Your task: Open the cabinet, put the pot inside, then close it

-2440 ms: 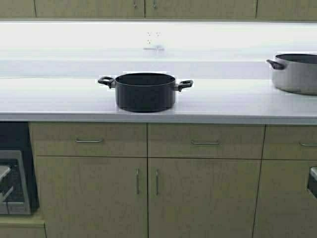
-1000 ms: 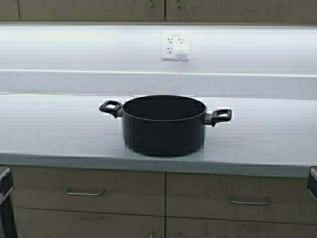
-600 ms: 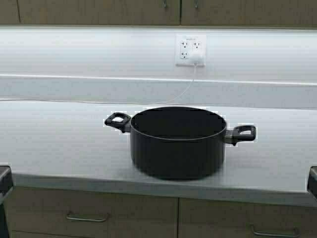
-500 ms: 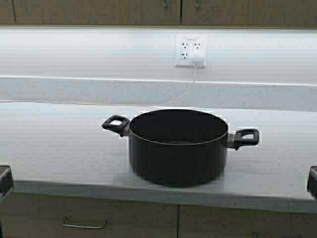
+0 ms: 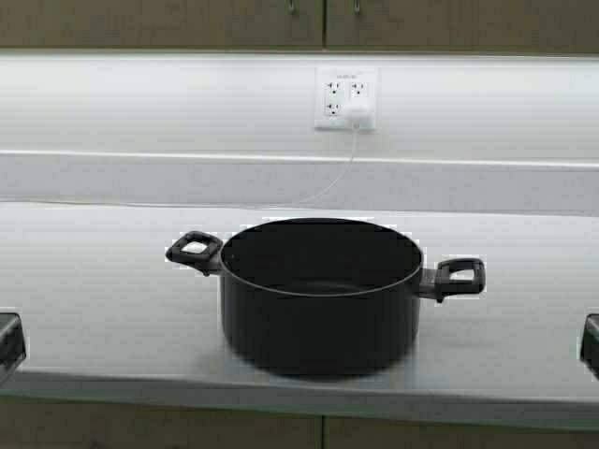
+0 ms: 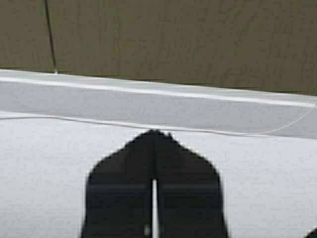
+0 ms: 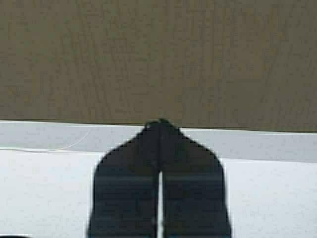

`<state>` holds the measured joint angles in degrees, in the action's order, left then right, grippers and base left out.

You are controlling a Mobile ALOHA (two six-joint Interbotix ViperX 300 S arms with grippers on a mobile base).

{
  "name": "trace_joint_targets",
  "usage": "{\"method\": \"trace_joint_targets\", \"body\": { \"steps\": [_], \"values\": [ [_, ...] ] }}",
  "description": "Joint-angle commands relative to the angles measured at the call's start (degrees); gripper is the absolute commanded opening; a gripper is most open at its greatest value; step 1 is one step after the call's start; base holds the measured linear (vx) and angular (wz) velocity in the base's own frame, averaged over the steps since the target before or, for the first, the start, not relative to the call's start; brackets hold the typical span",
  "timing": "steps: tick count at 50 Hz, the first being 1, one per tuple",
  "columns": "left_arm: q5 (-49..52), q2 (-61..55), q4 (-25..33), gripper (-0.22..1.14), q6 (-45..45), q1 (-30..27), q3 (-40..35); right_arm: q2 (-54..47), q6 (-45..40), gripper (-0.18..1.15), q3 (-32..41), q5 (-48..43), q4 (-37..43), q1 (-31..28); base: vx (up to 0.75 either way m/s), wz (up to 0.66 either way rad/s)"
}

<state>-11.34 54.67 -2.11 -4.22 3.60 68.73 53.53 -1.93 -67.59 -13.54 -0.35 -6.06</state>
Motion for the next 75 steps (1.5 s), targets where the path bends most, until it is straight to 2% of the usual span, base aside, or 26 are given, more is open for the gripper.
{"method": "trace_joint_targets", "body": {
  "steps": [1,3,5,6,11,13,22,26,30,37,44,49,54,63,75],
  "values": [
    [0.97,0.18,-1.49,0.74,-0.79,7.21,-1.14,-2.64,-0.62,0.71,1.93,-0.79,-0.26,-7.91,0.04,-0.03],
    [1.05,-0.44,-1.49,1.00,-0.79,11.16,-1.23,-3.25,-0.70,0.93,2.11,-1.41,-0.26,-11.07,0.04,-0.01],
    [0.70,-1.23,-1.49,1.11,-0.79,13.97,-1.23,-4.22,-0.62,1.09,2.64,-2.90,-0.09,-14.06,0.03,-0.01],
    [0.26,-1.85,-1.41,1.12,-0.70,15.21,-1.32,-4.83,-0.62,1.13,2.99,-3.87,0.00,-15.47,0.02,-0.02],
    [-4.57,-5.27,-1.41,0.99,-0.70,19.51,-2.37,-9.49,-0.35,1.01,5.45,-9.84,0.09,-20.57,0.01,-0.02],
    [-6.94,-7.38,-1.41,0.98,-0.70,20.39,-3.16,-12.48,-0.26,0.98,6.94,-11.87,0.09,-21.97,0.00,0.00],
    [-14.33,-19.42,-1.32,1.00,-0.26,24.08,-8.53,-26.98,2.46,0.98,16.52,-16.17,2.55,-26.37,-0.01,0.00],
    [-16.44,-24.70,-1.14,1.00,0.09,25.49,-11.16,-31.46,8.00,0.98,21.09,-16.44,7.29,-27.33,-0.01,0.00],
    [-18.98,-29.44,-0.35,1.00,0.79,26.72,-13.89,-34.10,15.47,0.98,24.43,-17.49,14.77,-28.65,-0.01,0.00],
    [-24.43,-37.27,4.13,1.00,4.31,30.85,-19.25,-38.76,33.75,0.98,30.15,-23.55,37.09,-35.42,0.00,0.00],
    [-29.79,-45.79,14.77,1.00,12.57,35.33,-25.84,-45.00,54.49,0.98,37.09,-30.41,58.18,-40.52,0.00,0.00],
    [-34.01,-52.12,23.03,1.00,19.42,37.71,-30.94,-47.20,58.97,0.98,40.69,-33.93,67.24,-41.22,0.00,0.00],
    [-37.18,-56.43,26.19,1.00,22.24,38.32,-34.89,-47.90,58.62,0.98,41.84,-35.51,67.32,-41.22,0.00,0.00],
    [-38.76,-61.17,26.72,1.00,22.24,38.32,-40.43,-49.83,58.62,0.98,42.98,-38.06,65.57,-41.13,0.00,0.00],
    [-39.90,-62.75,28.74,0.99,22.50,38.23,-41.75,-53.00,58.45,0.97,44.30,-39.11,65.21,-40.78,0.00,0.00]
  ]
}}
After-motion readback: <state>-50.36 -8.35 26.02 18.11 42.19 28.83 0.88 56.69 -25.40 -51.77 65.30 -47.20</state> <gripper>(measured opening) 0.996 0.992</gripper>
